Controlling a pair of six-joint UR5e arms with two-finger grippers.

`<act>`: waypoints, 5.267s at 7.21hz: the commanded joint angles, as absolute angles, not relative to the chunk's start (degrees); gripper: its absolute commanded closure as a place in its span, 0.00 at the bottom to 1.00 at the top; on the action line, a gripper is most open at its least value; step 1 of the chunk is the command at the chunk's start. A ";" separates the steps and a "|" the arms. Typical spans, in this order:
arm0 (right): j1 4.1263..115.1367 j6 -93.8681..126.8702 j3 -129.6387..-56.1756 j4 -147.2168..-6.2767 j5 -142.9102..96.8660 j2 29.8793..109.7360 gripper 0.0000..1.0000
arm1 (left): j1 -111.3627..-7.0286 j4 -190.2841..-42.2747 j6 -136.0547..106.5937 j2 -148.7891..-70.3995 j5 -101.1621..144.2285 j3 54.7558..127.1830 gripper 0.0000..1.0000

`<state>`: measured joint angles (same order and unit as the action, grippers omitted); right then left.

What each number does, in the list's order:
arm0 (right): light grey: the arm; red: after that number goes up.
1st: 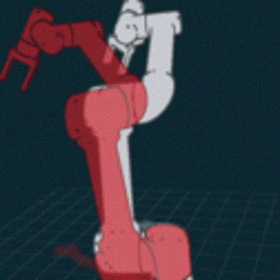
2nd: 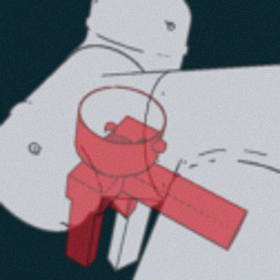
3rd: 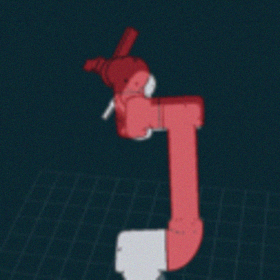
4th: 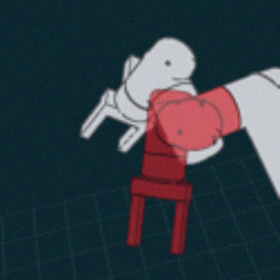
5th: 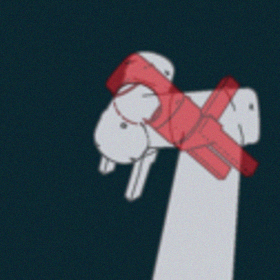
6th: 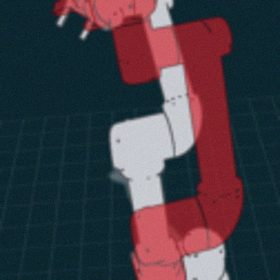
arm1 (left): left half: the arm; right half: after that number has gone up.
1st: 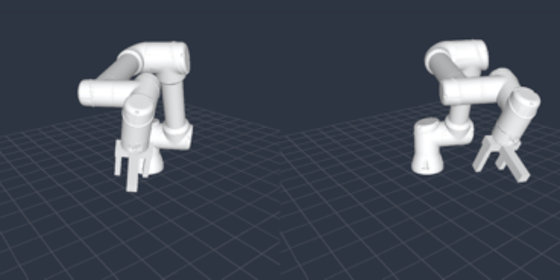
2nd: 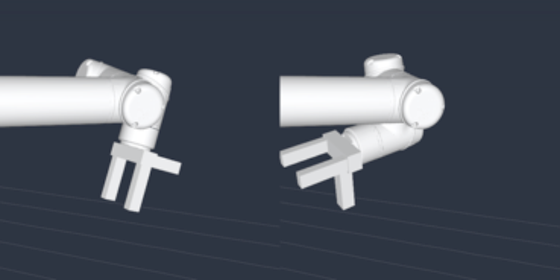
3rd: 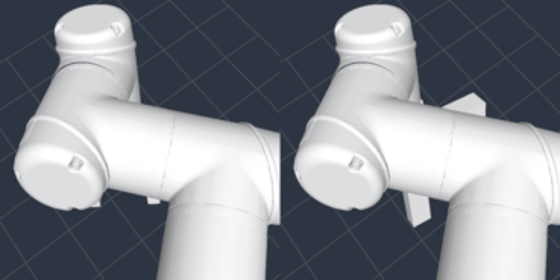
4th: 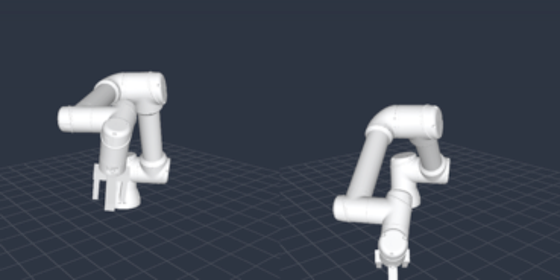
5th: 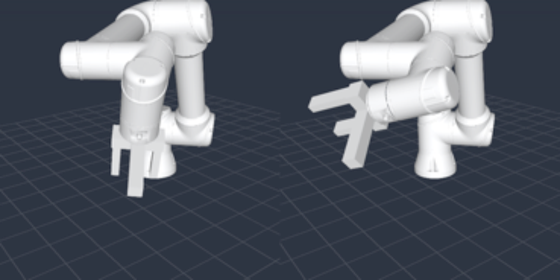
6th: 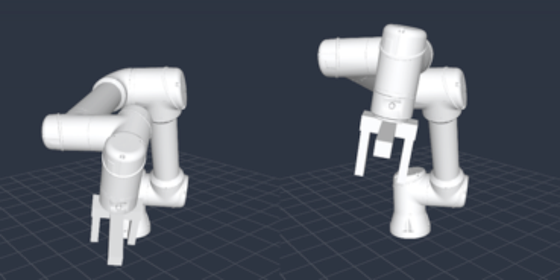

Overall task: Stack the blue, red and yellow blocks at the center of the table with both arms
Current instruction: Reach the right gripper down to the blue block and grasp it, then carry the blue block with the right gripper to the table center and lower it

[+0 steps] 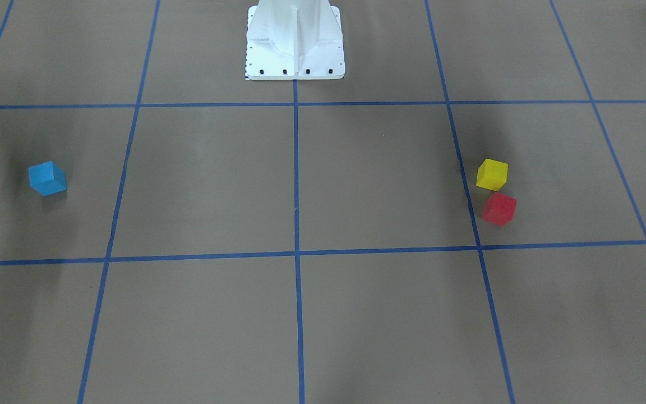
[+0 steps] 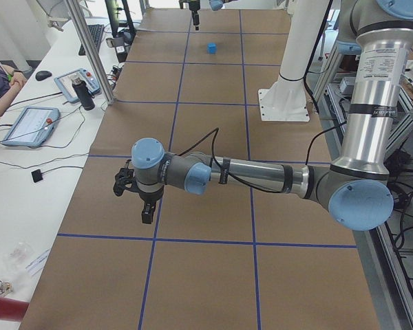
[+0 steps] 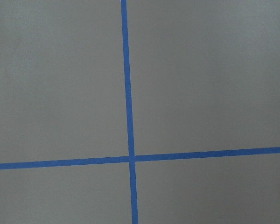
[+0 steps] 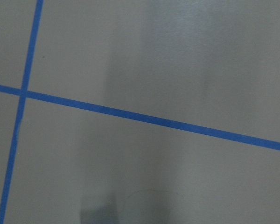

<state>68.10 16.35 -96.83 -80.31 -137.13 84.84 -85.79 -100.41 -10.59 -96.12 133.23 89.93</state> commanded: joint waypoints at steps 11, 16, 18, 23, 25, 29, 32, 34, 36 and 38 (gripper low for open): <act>53.52 20.48 -97.29 -78.05 -131.66 90.08 0.74 | -85.87 -100.55 -10.55 -96.24 133.42 90.35 0.00; 60.44 19.78 -99.66 -86.77 -135.50 83.20 1.00 | -85.87 -102.04 -10.72 -96.24 133.42 90.26 0.00; 58.64 19.95 -97.32 -104.23 -134.74 65.14 1.00 | -85.78 -101.78 -10.11 -96.76 133.07 89.48 0.00; 45.65 43.26 -69.03 -94.48 -131.32 35.61 1.00 | -85.69 -104.22 -10.02 -98.00 133.07 85.17 0.00; 40.18 49.56 -62.25 -89.83 -125.35 30.52 1.00 | -85.69 -109.24 -10.19 -97.73 133.07 82.54 0.00; 36.65 56.95 -60.82 -86.13 -124.98 29.44 1.00 | -85.69 -109.34 -10.46 -97.91 133.07 82.35 0.00; 36.56 58.96 -60.65 -86.13 -124.98 30.15 0.68 | -85.69 -109.34 -10.55 -97.91 133.15 82.27 0.00; 36.56 58.80 -61.25 -85.70 -124.98 30.76 0.02 | -85.69 -109.25 -10.63 -97.91 133.24 82.09 0.00; 37.17 59.15 -63.53 -85.69 -124.98 31.11 0.01 | -85.61 -108.98 -10.99 -98.26 133.16 82.00 0.00; 41.63 58.89 -73.16 -86.83 -125.85 36.01 0.01 | -85.00 -109.33 -13.95 -100.18 133.42 83.05 0.00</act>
